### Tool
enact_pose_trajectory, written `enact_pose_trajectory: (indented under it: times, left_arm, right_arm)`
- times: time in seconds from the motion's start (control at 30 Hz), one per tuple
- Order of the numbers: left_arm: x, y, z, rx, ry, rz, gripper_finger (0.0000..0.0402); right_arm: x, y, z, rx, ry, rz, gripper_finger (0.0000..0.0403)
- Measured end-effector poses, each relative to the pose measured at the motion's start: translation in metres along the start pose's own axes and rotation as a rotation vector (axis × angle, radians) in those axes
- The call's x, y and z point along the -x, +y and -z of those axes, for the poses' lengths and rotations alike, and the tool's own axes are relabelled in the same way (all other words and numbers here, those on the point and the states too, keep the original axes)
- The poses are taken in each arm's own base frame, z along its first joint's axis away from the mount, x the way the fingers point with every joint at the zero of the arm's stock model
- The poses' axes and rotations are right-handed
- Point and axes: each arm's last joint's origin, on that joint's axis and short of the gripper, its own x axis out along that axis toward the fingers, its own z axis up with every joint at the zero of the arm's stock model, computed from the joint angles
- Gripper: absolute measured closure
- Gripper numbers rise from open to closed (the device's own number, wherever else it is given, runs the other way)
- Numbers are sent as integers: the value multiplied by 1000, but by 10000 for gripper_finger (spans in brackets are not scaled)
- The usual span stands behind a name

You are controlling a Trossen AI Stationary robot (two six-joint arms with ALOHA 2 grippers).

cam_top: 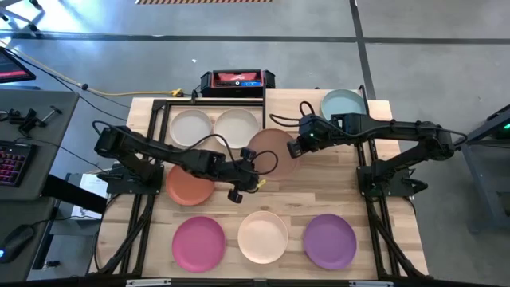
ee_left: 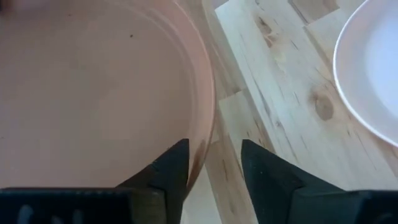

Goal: Place and stack plates onto a shelf
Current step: Stack the brown plate on top of the blue plate on the shelf

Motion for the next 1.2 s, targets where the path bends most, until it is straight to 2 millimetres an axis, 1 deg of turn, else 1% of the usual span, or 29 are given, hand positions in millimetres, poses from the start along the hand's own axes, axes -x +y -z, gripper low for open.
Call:
enact_pose_trajectory:
  times: [0.17,0.3,0.37,0.53,0.67,0.8,0.93,1.2]
  left_arm:
    - [4,-3,-3,-10,5,-63,249]
    - [10,-3,-6,-14,0,-143,248]
    - [14,-1,-10,-26,-21,-193,248]
    - [29,4,-12,-55,-21,-276,249]
    - [45,11,-13,-27,-39,-325,249]
    - [61,18,-11,16,-43,-383,250]
    - [77,24,-10,39,-63,-417,249]
    - [100,30,-3,62,-58,-466,250]
  right_arm:
    - [-1,-4,-4,-15,-1,20,403]
    - [-1,-8,-7,-29,-7,37,403]
    - [-1,-9,-8,-33,-8,40,403]
    - [-1,-14,-9,-33,7,67,403]
    - [1,-20,-13,-39,6,74,403]
    - [11,-28,-19,-57,-20,63,403]
    - [25,-39,-23,-77,-53,60,403]
    - [51,-65,-29,-143,-117,89,403]
